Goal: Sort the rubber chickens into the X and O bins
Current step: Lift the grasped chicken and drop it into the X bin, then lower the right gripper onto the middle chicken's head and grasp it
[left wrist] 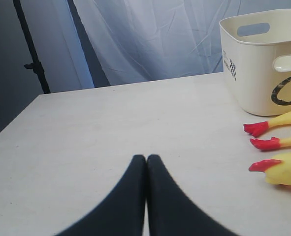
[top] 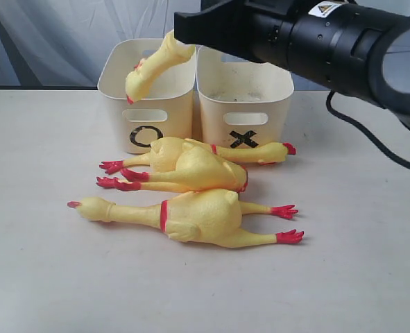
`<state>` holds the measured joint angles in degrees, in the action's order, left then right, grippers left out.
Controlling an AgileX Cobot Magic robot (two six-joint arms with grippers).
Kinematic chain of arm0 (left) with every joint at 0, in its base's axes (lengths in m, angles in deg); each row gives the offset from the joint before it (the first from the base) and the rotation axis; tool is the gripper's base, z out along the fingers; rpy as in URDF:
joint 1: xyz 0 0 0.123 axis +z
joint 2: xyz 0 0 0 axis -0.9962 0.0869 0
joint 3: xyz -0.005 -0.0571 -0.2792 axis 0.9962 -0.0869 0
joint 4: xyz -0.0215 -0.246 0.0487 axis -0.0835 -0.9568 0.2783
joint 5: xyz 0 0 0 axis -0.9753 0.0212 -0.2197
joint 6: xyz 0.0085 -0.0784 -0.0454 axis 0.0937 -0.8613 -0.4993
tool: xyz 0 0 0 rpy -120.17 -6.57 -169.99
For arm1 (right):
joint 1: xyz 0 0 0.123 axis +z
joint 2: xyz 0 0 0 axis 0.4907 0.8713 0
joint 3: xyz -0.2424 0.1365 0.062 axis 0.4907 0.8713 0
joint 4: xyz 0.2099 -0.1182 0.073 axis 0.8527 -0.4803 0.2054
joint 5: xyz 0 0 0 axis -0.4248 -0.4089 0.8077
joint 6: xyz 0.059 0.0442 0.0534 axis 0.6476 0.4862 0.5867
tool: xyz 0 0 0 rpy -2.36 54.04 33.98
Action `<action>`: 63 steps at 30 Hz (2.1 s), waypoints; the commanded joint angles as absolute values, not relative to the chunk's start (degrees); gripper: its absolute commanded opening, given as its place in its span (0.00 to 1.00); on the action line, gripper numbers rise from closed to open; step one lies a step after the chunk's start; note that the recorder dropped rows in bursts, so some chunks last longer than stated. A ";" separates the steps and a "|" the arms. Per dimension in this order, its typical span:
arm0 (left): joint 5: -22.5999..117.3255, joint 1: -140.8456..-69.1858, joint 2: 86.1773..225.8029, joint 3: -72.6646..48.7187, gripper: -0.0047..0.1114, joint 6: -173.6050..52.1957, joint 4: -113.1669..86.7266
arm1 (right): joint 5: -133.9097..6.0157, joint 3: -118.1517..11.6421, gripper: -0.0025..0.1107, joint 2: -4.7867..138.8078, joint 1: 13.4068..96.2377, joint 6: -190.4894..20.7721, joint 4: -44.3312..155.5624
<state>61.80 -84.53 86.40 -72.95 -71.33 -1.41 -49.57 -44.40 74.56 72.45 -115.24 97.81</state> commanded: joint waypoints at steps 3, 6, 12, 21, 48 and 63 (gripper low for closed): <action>60.67 -84.60 86.18 -72.66 0.04 -71.59 -1.37 | -47.05 -44.84 0.01 73.96 66.56 -117.58 102.56; 60.67 -84.60 86.18 -72.66 0.04 -71.59 -1.37 | -47.05 -44.84 0.01 73.96 63.76 -117.58 102.56; 60.67 -84.60 86.18 -72.66 0.04 -71.59 -1.37 | -45.74 -44.84 0.01 73.96 59.93 -118.11 102.56; 60.67 -84.60 86.18 -72.66 0.04 -71.59 -1.37 | -40.56 -45.34 0.01 79.88 56.77 -118.19 101.97; 60.67 -84.60 86.18 -72.66 0.04 -71.59 -1.37 | -48.03 -65.75 0.56 104.74 56.77 -118.19 101.64; 60.67 -84.60 86.18 -72.66 0.04 -71.59 -1.37 | -102.78 -65.75 0.56 89.89 57.81 -130.83 84.23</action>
